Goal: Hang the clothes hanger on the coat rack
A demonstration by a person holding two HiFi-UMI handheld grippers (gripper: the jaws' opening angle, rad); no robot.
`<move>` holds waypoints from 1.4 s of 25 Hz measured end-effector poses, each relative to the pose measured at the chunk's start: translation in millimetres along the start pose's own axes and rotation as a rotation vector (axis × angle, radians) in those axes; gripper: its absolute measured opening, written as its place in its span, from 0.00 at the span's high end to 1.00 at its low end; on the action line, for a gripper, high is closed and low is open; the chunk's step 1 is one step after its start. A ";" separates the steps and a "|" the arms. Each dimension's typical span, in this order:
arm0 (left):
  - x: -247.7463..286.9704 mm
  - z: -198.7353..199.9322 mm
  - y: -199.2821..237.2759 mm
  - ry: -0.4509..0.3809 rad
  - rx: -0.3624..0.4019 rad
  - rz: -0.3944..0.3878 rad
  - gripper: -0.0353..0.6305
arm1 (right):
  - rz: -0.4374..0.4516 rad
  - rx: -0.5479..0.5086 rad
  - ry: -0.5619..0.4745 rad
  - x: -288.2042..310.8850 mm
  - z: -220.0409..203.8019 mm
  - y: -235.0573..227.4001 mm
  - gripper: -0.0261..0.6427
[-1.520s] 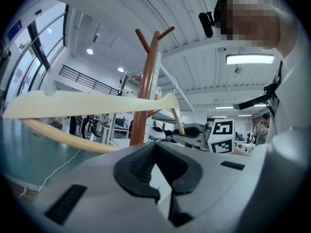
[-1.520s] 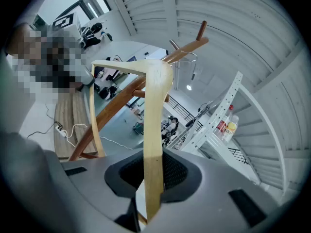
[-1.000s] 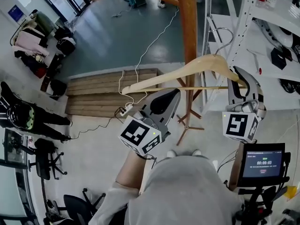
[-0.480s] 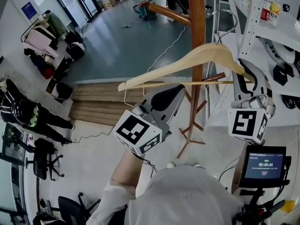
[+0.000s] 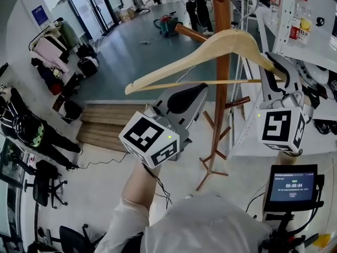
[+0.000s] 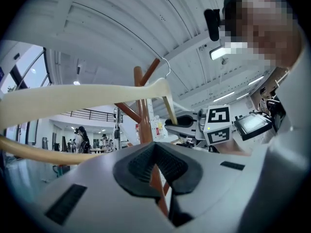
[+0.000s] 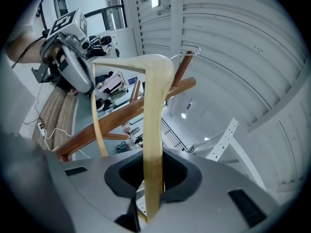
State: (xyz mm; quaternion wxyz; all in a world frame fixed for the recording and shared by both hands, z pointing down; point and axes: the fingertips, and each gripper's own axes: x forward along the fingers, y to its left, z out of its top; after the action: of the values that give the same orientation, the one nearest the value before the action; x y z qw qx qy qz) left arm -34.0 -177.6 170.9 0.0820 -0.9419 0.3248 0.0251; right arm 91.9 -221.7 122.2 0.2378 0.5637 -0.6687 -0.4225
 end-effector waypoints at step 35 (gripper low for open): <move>18.5 -10.5 10.2 0.012 -0.012 -0.010 0.94 | 0.063 -0.009 0.049 22.0 -8.6 12.9 0.86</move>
State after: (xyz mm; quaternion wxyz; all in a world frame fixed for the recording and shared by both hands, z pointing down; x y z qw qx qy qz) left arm -25.8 -198.5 178.0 0.0745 -0.9441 0.3203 0.0208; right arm 86.1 -245.2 134.1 0.2700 0.5516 -0.6781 -0.4039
